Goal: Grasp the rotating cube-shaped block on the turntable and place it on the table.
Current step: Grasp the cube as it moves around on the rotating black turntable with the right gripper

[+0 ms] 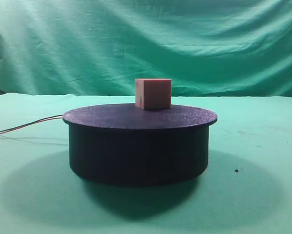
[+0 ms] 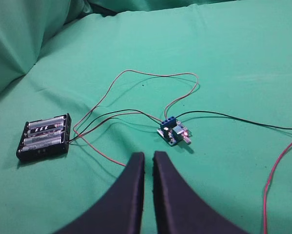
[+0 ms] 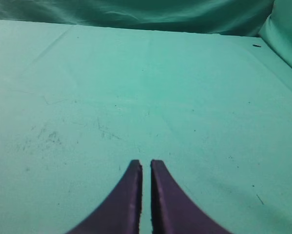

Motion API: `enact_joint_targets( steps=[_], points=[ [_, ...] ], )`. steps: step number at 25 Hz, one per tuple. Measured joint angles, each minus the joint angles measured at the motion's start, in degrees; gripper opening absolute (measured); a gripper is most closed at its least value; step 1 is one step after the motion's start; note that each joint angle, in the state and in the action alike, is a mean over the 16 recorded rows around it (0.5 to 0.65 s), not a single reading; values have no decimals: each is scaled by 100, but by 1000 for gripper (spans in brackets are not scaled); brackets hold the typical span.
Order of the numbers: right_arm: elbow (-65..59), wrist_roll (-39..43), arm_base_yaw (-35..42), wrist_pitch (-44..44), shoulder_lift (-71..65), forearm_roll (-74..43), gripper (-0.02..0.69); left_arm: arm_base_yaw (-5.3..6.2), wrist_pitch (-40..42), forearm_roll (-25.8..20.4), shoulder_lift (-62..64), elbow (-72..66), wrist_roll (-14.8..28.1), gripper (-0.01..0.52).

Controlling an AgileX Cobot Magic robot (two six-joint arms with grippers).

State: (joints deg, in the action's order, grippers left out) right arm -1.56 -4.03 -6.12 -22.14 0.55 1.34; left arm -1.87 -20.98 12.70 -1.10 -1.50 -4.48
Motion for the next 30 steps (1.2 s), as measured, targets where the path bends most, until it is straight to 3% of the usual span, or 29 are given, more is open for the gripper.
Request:
enact_joint_targets(
  steps=[13,25,30],
  points=[
    [-2,-8,0,155,0,-95,0,0,0,0,0,0,0,0],
    [99,2,0,2403,-51,16,0,0,0,0,0,0,0,0],
    [579,37,0,2421,-461,394,0,0,0,0,0,0,0,0]
  ],
)
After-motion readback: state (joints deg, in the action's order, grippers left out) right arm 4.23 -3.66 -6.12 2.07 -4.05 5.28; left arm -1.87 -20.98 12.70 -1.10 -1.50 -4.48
